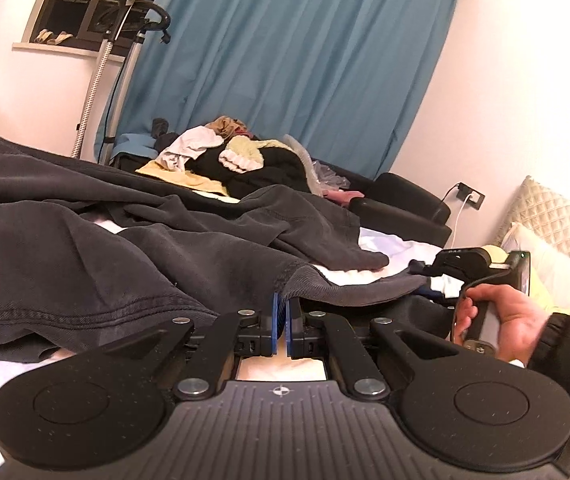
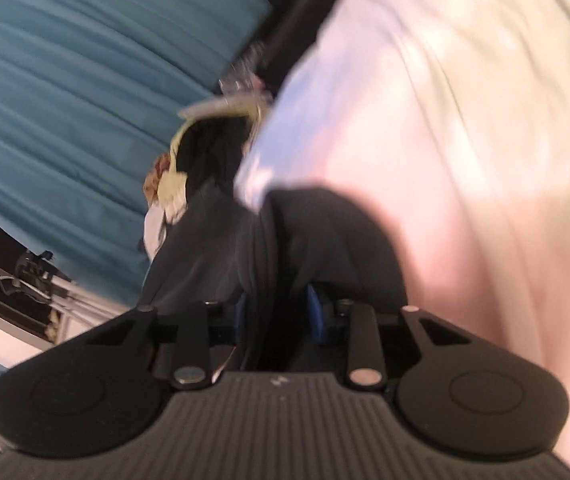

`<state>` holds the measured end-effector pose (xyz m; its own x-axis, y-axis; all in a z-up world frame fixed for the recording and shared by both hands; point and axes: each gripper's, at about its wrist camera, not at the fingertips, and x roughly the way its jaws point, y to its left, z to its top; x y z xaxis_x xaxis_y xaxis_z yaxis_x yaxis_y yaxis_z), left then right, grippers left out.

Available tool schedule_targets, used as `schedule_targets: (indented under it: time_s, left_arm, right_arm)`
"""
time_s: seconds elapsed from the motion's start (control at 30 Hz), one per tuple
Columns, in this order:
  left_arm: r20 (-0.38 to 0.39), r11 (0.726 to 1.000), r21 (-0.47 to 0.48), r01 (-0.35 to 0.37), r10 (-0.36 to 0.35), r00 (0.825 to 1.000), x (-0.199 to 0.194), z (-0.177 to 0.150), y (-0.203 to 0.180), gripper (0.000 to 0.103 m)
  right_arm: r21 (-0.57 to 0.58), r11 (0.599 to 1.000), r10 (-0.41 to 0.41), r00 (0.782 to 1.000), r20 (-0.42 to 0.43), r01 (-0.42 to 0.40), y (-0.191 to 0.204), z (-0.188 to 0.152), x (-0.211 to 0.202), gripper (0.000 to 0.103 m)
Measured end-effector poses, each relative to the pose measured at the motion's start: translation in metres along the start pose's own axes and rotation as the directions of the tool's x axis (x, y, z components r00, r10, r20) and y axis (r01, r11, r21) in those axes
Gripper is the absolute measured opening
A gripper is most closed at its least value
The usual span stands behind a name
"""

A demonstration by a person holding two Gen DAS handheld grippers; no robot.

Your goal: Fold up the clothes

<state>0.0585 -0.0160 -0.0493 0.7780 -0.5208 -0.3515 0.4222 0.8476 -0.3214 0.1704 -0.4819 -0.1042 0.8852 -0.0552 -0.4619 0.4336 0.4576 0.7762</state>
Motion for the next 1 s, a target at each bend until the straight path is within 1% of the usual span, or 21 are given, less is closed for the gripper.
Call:
schedule_targets:
  time_s: [0.07, 0.1, 0.17, 0.23, 0.3, 0.37, 0.4, 0.47, 0.5, 0.53, 0.6, 0.67, 0.7, 0.73, 0.77, 0.8, 0.83, 0.9, 0.93, 0.97, 1.0]
  left_arm:
    - [0.0, 1.0, 0.002, 0.013, -0.013, 1.0, 0.001, -0.001, 0.001, 0.005]
    - [0.006, 1.0, 0.006, 0.016, -0.016, 1.0, 0.002, -0.002, 0.001, 0.005]
    - [0.018, 1.0, 0.016, 0.017, -0.017, 1.0, 0.004, -0.004, 0.003, 0.005]
    - [0.037, 0.999, 0.017, 0.035, -0.035, 0.999, 0.003, -0.004, 0.007, 0.005]
    - [0.053, 0.999, 0.007, 0.051, -0.051, 0.997, 0.0, -0.004, 0.011, 0.005]
    - [0.077, 0.998, -0.02, 0.065, -0.064, 0.995, -0.004, -0.002, 0.017, 0.005]
    - [0.089, 0.997, -0.037, 0.074, -0.071, 0.994, -0.007, 0.0, 0.019, 0.005]
    - [0.112, 0.993, -0.071, 0.092, -0.084, 0.99, -0.011, 0.002, 0.022, 0.005]
    - [0.124, 0.991, -0.088, 0.102, -0.091, 0.988, -0.013, 0.003, 0.024, 0.005]
    - [0.13, 0.989, -0.093, 0.111, -0.098, 0.987, -0.016, 0.004, 0.024, 0.005]
    - [0.138, 0.987, -0.094, 0.128, -0.115, 0.984, -0.02, 0.003, 0.024, 0.005]
    - [0.11, 0.985, -0.101, 0.142, -0.131, 0.985, -0.021, 0.005, 0.023, 0.006]
    - [0.083, 0.984, -0.1, 0.146, -0.138, 0.987, -0.02, 0.004, 0.022, 0.007]
    - [0.051, 0.985, -0.092, 0.144, -0.139, 0.989, -0.018, 0.002, 0.021, 0.007]
    - [0.016, 0.988, -0.081, 0.13, -0.129, 0.992, -0.014, -0.001, 0.018, 0.007]
    - [-0.019, 0.991, -0.075, 0.113, -0.115, 0.993, -0.01, -0.004, 0.016, 0.008]
    - [-0.054, 0.993, -0.073, 0.098, -0.102, 0.993, -0.006, -0.007, 0.013, 0.008]
    - [-0.122, 0.995, -0.067, 0.072, -0.08, 0.989, 0.002, -0.012, 0.009, 0.01]
    - [-0.136, 0.996, -0.061, 0.058, -0.066, 0.989, 0.003, -0.012, 0.009, 0.013]
    - [-0.142, 0.996, -0.071, 0.048, -0.057, 0.988, 0.002, -0.011, 0.01, 0.031]
    - [-0.147, 0.995, -0.088, 0.039, -0.052, 0.988, 0.0, -0.01, 0.012, 0.056]
  right_arm:
    - [-0.027, 0.999, -0.015, 0.999, 0.031, 0.016, -0.002, 0.002, 0.001, 0.013]
    - [-0.049, 0.998, -0.025, 0.999, 0.031, 0.027, 0.0, 0.001, 0.002, 0.01]
    - [-0.091, 0.995, -0.045, 0.999, 0.029, 0.047, 0.004, -0.002, 0.004, 0.005]
    - [-0.106, 0.993, -0.044, 0.999, 0.033, 0.047, 0.018, 0.002, 0.006, 0.004]
    - [-0.142, 0.99, -0.009, 1.0, 0.03, 0.013, 0.048, 0.011, 0.007, 0.004]
    - [-0.208, 0.976, 0.077, 0.996, 0.046, -0.066, 0.087, 0.021, -0.001, 0.004]
    - [-0.235, 0.959, 0.178, 0.981, 0.078, -0.155, 0.107, 0.025, -0.016, 0.004]
    - [-0.29, 0.906, 0.359, 0.923, 0.141, -0.308, 0.138, 0.03, -0.047, 0.004]
    - [-0.319, 0.878, 0.426, 0.887, 0.181, -0.356, 0.146, 0.03, -0.066, 0.004]
    - [-0.321, 0.87, 0.449, 0.87, 0.204, -0.374, 0.147, 0.031, -0.079, 0.004]
    - [-0.268, 0.898, 0.411, 0.881, 0.235, -0.348, 0.127, 0.032, -0.094, 0.004]
    - [-0.181, 0.959, 0.259, 0.938, 0.231, -0.22, 0.087, 0.028, -0.095, 0.004]
    - [-0.131, 0.984, 0.149, 0.969, 0.197, -0.124, 0.058, 0.024, -0.091, 0.004]
    - [-0.08, 0.995, 0.065, 0.986, 0.154, -0.054, 0.032, 0.019, -0.084, 0.004]
    - [-0.03, 0.999, -0.017, 0.994, 0.106, 0.02, 0.006, 0.014, -0.076, 0.004]
    - [0.093, 0.989, -0.114, 0.994, 0.002, 0.113, -0.026, 0.01, -0.065, 0.004]
    - [0.206, 0.967, -0.136, 0.988, -0.07, 0.148, -0.051, 0.007, -0.058, 0.004]
    - [0.178, 0.965, -0.177, 0.978, -0.111, 0.195, -0.064, 0.008, -0.047, 0.004]
    - [0.151, 0.969, -0.182, 0.978, -0.103, 0.196, -0.061, 0.009, -0.044, 0.004]
    - [0.149, 0.973, -0.163, 0.982, -0.092, 0.175, -0.058, 0.01, -0.042, 0.005]
    - [0.146, 0.977, -0.146, 0.986, -0.079, 0.157, -0.054, 0.008, -0.042, 0.005]
